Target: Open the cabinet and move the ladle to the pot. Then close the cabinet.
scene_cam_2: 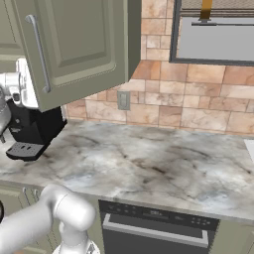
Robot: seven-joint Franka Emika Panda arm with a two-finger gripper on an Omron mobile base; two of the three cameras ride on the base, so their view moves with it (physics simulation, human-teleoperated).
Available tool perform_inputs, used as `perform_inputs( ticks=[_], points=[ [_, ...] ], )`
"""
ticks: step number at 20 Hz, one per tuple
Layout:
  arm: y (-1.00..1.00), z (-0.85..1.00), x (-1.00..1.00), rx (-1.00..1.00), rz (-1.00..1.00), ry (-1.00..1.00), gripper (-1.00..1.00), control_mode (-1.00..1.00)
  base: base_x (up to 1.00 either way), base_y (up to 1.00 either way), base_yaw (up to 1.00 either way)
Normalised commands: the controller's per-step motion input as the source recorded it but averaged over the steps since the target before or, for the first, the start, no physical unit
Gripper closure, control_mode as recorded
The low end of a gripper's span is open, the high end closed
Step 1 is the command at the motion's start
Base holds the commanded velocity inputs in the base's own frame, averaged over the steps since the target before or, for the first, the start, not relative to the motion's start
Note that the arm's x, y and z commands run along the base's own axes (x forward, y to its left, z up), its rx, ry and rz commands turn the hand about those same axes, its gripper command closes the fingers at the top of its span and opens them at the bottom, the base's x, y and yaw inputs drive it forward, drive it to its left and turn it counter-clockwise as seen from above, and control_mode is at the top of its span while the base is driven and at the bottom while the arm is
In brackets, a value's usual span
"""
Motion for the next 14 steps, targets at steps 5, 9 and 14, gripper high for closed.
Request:
perform_inputs(
  ticks=[5, 9, 14],
  points=[
    [0.38, -0.05, -0.16, 0.0, -0.27, -0.26, -1.0, -1.0, 0.0, 0.0, 0.0],
    [0.11, -0.09, 0.0, 0.0, -0.29, -0.19, -1.0, -1.0, 0.0, 0.0, 0.0],
    [0.05, -0.12, 0.0, 0.0, -0.27, -0.17, -1.0, -1.0, 0.0, 0.0, 0.0]
  ],
)
